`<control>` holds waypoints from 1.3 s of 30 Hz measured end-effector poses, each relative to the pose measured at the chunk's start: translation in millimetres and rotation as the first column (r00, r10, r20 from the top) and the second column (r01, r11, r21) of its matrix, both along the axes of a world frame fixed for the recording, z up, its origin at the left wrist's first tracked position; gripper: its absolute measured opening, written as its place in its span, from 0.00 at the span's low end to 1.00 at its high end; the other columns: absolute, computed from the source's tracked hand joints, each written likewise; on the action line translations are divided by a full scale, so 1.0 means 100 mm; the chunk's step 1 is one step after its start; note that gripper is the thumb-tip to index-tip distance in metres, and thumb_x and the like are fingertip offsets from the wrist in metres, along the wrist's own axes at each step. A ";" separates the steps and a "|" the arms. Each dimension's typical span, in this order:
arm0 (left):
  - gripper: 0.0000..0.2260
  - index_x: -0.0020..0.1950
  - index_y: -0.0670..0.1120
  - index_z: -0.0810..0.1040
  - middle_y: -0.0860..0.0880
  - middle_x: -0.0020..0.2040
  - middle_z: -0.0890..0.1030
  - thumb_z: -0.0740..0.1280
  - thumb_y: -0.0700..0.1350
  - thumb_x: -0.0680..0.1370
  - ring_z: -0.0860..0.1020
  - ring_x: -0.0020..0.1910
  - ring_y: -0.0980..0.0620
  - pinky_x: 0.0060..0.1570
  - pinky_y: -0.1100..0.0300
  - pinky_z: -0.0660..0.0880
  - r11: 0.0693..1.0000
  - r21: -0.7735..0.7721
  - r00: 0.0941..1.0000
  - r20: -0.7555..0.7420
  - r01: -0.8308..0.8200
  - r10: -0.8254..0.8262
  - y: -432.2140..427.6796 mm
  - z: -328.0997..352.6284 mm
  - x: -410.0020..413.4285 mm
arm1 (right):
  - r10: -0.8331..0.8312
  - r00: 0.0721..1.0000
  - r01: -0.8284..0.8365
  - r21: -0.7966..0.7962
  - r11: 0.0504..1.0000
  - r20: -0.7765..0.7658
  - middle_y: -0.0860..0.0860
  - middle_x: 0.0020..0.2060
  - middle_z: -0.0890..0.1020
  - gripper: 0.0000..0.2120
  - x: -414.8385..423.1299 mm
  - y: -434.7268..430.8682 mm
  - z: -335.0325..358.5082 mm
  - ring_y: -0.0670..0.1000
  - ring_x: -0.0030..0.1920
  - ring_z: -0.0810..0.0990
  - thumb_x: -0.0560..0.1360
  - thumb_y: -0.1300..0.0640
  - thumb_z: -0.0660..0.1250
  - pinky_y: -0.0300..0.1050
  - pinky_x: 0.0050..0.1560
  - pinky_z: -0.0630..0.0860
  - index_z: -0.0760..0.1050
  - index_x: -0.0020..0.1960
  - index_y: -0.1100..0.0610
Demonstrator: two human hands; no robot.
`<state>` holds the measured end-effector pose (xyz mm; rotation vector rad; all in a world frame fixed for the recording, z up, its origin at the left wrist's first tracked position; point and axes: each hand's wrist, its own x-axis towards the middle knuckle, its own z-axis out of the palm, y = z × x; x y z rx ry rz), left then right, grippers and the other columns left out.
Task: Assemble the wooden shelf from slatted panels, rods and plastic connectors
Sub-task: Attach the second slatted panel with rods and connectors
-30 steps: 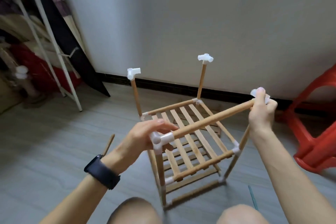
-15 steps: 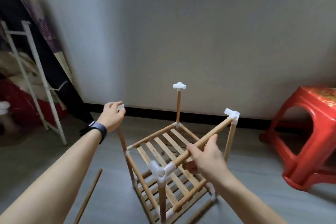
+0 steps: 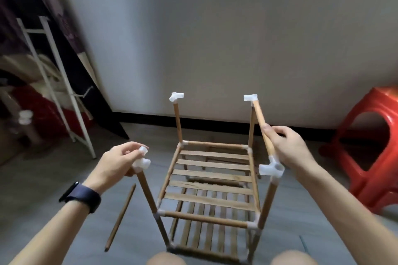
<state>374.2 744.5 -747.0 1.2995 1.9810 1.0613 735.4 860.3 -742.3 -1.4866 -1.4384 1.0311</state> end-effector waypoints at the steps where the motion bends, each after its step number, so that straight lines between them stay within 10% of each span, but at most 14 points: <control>1: 0.14 0.49 0.55 0.85 0.48 0.41 0.85 0.72 0.61 0.69 0.83 0.36 0.53 0.39 0.56 0.80 1.000 -0.010 0.999 0.027 0.027 -0.026 -0.08 0.01 0.02 | 0.003 0.997 -0.003 0.003 1.000 -0.074 0.46 0.54 0.79 0.21 -0.02 -0.12 -0.06 0.48 0.54 0.78 0.79 0.40 0.65 0.43 0.47 0.73 0.72 0.65 0.53; 7: 0.17 0.48 0.49 0.84 0.43 0.43 0.83 0.77 0.57 0.64 0.84 0.38 0.46 0.39 0.54 0.80 0.993 -0.045 0.975 0.197 0.113 -0.102 -0.37 0.07 0.17 | -0.117 0.993 0.119 0.226 0.967 -0.020 0.47 0.43 0.80 0.08 -0.18 -0.33 -0.39 0.51 0.41 0.82 0.82 0.52 0.61 0.38 0.31 0.71 0.68 0.61 0.51; 13: 0.14 0.57 0.44 0.78 0.43 0.48 0.86 0.72 0.51 0.76 0.85 0.49 0.42 0.49 0.53 0.82 0.878 -0.192 0.859 0.378 0.438 -0.346 -0.45 0.11 0.78 | -0.216 0.973 0.225 0.133 0.965 -0.084 0.53 0.53 0.82 0.22 -0.06 0.50 -0.33 0.55 0.55 0.79 0.83 0.43 0.56 0.47 0.52 0.73 0.69 0.68 0.57; 17: 0.10 0.57 0.57 0.80 0.57 0.52 0.84 0.68 0.58 0.78 0.81 0.54 0.60 0.56 0.58 0.79 0.850 -0.104 0.841 -0.125 0.517 -0.527 -0.19 0.18 0.92 | -0.237 0.971 0.238 0.098 0.966 -0.021 0.59 0.72 0.69 0.33 -0.14 0.29 -0.20 0.59 0.72 0.67 0.81 0.37 0.57 0.51 0.69 0.64 0.60 0.77 0.56; 20: 0.12 0.57 0.59 0.80 0.57 0.56 0.80 0.66 0.61 0.77 0.77 0.58 0.55 0.56 0.54 0.75 0.976 0.104 0.690 -0.721 0.192 -0.059 0.05 0.26 0.53 | 0.031 0.976 -0.031 0.003 1.000 -0.214 0.45 0.60 0.78 0.34 -0.09 -0.42 -0.14 0.48 0.62 0.76 0.72 0.27 0.61 0.50 0.61 0.70 0.69 0.69 0.48; 23: 0.16 0.62 0.59 0.77 0.51 0.62 0.78 0.63 0.61 0.77 0.74 0.63 0.46 0.58 0.50 0.73 0.982 -0.052 0.523 -0.851 -0.184 0.053 0.13 0.26 0.03 | 0.180 0.950 -0.207 -0.084 0.975 -0.254 0.42 0.56 0.81 0.39 -0.09 -1.02 -0.22 0.43 0.58 0.79 0.60 0.22 0.64 0.52 0.59 0.75 0.70 0.65 0.43; 26: 0.10 0.57 0.54 0.79 0.46 0.57 0.81 0.65 0.53 0.78 0.80 0.56 0.43 0.55 0.53 0.75 0.944 -0.224 0.787 -0.615 -0.242 0.056 0.13 0.15 -0.29 | 0.374 0.920 -0.392 -0.234 0.890 -0.118 0.45 0.49 0.83 0.28 -0.14 -1.18 -0.25 0.44 0.52 0.82 0.70 0.27 0.65 0.40 0.54 0.77 0.74 0.56 0.48; 28: 0.11 0.44 0.49 0.83 0.40 0.49 0.83 0.65 0.38 0.79 0.84 0.42 0.43 0.47 0.53 0.79 0.976 -0.175 0.982 -0.157 -0.129 0.101 0.06 0.06 -0.37 | 0.516 0.854 -0.512 -0.286 0.810 -0.066 0.47 0.38 0.83 0.19 -0.17 -1.14 -0.16 0.43 0.45 0.86 0.77 0.38 0.61 0.31 0.42 0.74 0.72 0.43 0.54; 31: 0.17 0.37 0.47 0.83 0.42 0.36 0.77 0.63 0.30 0.77 0.78 0.28 0.49 0.41 0.54 0.78 0.994 -0.027 0.950 0.294 -0.103 0.106 -0.09 -0.06 -0.47 | 0.565 0.822 -0.567 -0.209 0.797 -0.079 0.46 0.30 0.76 0.20 -0.19 -1.01 -0.15 0.45 0.35 0.83 0.81 0.43 0.61 0.35 0.39 0.75 0.68 0.37 0.55; 36: 0.08 0.42 0.42 0.74 0.52 0.25 0.68 0.61 0.31 0.77 0.67 0.20 0.55 0.26 0.63 0.71 0.967 0.078 0.868 0.463 -0.242 0.180 -0.40 -0.21 -0.24 | 0.364 0.847 -0.439 -0.125 0.890 -0.387 0.52 0.25 0.72 0.16 -0.09 -0.73 -0.31 0.50 0.26 0.71 0.68 0.45 0.70 0.45 0.32 0.71 0.72 0.33 0.57; 39: 0.09 0.42 0.43 0.75 0.50 0.26 0.67 0.60 0.34 0.79 0.65 0.20 0.55 0.30 0.59 0.69 0.913 0.211 0.867 0.443 -0.349 0.229 -0.39 -0.37 -0.01 | 0.114 0.849 -0.211 -0.133 0.968 -0.517 0.50 0.24 0.70 0.21 -0.06 -0.43 -0.43 0.48 0.24 0.68 0.76 0.39 0.66 0.44 0.31 0.67 0.71 0.37 0.55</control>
